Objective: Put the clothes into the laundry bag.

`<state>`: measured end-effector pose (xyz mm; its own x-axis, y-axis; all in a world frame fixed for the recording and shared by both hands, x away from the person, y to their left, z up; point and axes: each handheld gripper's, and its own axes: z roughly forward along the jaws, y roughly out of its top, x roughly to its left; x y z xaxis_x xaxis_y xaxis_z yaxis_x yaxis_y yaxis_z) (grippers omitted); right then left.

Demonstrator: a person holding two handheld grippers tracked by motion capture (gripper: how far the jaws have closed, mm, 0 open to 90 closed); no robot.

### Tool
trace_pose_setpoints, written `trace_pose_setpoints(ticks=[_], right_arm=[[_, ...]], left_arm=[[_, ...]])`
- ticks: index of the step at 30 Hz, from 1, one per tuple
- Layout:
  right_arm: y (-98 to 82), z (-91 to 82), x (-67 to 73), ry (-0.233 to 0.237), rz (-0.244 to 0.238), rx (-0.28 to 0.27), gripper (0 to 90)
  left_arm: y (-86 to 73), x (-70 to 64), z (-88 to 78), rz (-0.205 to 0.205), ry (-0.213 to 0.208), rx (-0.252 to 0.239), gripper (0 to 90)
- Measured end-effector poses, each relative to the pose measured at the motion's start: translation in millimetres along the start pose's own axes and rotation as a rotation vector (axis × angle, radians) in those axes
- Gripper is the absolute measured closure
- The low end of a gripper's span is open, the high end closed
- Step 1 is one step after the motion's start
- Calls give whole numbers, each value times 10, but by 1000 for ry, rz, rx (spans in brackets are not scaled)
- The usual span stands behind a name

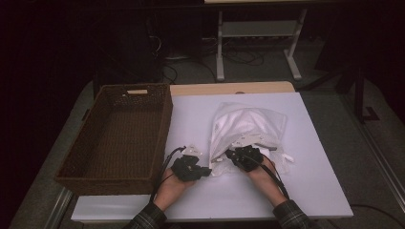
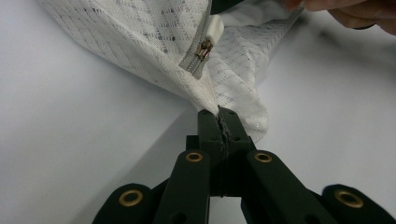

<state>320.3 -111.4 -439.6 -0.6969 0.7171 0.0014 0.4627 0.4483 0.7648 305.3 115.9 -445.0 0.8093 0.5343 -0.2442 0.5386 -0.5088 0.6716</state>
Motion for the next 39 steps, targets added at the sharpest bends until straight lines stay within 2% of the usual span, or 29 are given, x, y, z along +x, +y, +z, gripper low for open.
trace_pose_setpoints(ticks=[14,20,27,31,35,39], right_arm=[[77,149,-38,-17,8,1,895],[71,136,-46,2,13,4,872],[-26,-176,-29,50,18,3,682],[-99,-486,-51,80,27,-35,640],[-212,-773,-135,67,47,-68,617],[-405,-1003,-288,25,88,-78,602]], left_arm=[[0,0,6,0,2,5,896],[-2,7,-5,3,4,3,896],[-4,3,-1,2,4,1,895],[-4,6,-3,4,4,2,895],[-4,10,-1,4,5,0,895],[-4,11,0,1,2,0,895]])
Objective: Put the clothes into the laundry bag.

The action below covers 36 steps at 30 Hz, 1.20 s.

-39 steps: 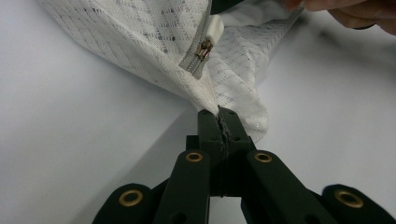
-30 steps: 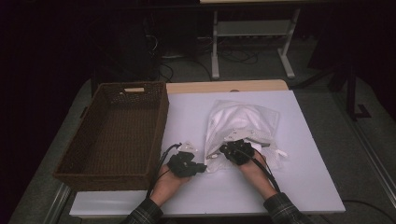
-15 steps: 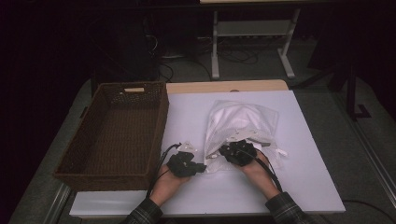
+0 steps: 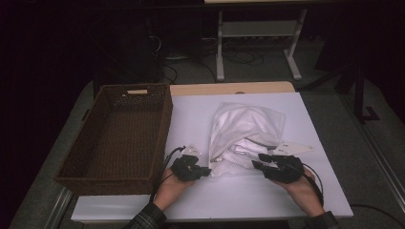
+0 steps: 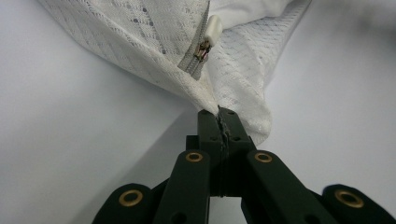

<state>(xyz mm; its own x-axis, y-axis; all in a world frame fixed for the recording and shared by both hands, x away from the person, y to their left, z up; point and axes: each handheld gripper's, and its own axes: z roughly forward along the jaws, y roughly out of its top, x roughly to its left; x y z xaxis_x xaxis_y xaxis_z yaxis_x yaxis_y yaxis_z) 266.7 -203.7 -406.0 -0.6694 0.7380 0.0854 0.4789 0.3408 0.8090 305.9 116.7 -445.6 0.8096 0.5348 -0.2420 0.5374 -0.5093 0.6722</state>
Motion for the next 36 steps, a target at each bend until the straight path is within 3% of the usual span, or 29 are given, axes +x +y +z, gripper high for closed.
trace_pose_setpoints(ticks=[7,10,13,15,17,21,25,36], right_arm=[[-229,-85,-235,-61,32,50,537],[-256,-1,-294,-38,56,81,504],[-278,107,-318,-29,71,109,558],[-278,161,-330,-16,68,119,688],[-260,186,-320,-8,54,123,772],[-195,148,-244,-1,32,76,842],[-88,203,-149,16,1,42,848],[142,396,36,33,-52,14,848]], left_arm=[[0,7,4,-4,-2,1,895],[-2,9,6,-5,-2,2,895],[-1,6,8,-2,-1,3,895],[-1,5,8,-2,-1,3,895],[-1,4,6,-3,0,1,895],[0,2,9,-2,-2,4,895],[2,-2,11,-2,0,3,895],[4,-7,10,-1,3,2,895]])
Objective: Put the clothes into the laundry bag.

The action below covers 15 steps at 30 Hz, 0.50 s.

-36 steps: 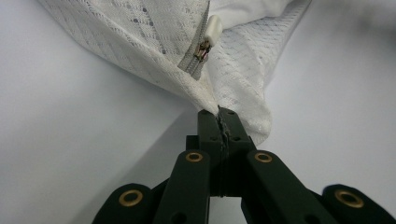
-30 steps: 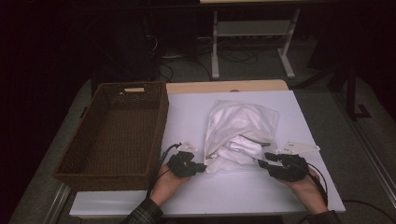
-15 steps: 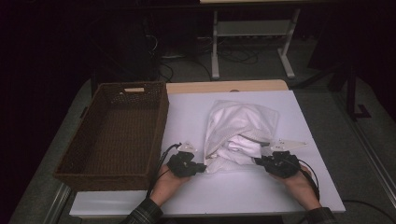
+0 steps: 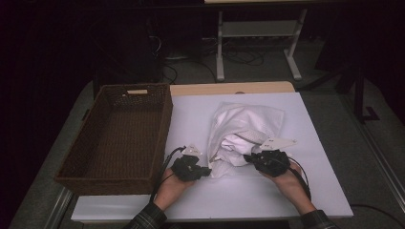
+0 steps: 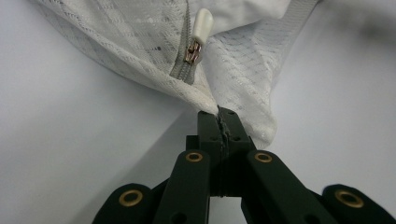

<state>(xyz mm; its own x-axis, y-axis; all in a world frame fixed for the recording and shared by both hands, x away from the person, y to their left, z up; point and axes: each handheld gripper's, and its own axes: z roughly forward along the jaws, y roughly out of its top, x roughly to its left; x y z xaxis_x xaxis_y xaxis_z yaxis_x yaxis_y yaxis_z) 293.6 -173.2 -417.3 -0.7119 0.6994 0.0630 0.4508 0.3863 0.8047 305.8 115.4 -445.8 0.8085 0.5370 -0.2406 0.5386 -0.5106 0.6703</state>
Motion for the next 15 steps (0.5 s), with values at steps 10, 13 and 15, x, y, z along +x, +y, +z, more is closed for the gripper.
trace_pose_setpoints(ticks=[10,13,15], right_arm=[[153,253,71,-3,-15,13,856],[182,346,84,-11,-18,24,860],[196,422,84,-21,-12,36,863]], left_arm=[[6,-4,-2,2,-1,-2,896],[7,-3,-3,2,-2,-3,896],[7,-3,-5,2,-2,-3,896]])
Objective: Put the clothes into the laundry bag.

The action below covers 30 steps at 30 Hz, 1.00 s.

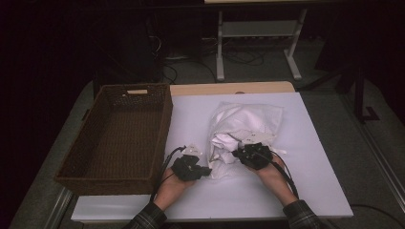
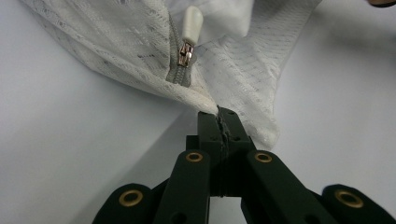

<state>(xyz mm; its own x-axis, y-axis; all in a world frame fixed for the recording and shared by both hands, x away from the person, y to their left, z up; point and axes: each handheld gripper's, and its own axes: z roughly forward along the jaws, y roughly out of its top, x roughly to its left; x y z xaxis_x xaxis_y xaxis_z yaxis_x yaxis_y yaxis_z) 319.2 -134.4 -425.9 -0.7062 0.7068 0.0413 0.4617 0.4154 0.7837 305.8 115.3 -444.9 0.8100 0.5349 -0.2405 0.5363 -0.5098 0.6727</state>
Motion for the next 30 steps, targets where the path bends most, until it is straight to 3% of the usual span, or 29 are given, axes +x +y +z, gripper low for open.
trace_pose_setpoints(ticks=[12,30], right_arm=[[57,239,-83,-70,15,24,868],[91,345,-329,-136,73,29,868]], left_arm=[[5,2,-16,-6,-2,-4,897],[12,-3,-9,-10,-17,-15,897]])
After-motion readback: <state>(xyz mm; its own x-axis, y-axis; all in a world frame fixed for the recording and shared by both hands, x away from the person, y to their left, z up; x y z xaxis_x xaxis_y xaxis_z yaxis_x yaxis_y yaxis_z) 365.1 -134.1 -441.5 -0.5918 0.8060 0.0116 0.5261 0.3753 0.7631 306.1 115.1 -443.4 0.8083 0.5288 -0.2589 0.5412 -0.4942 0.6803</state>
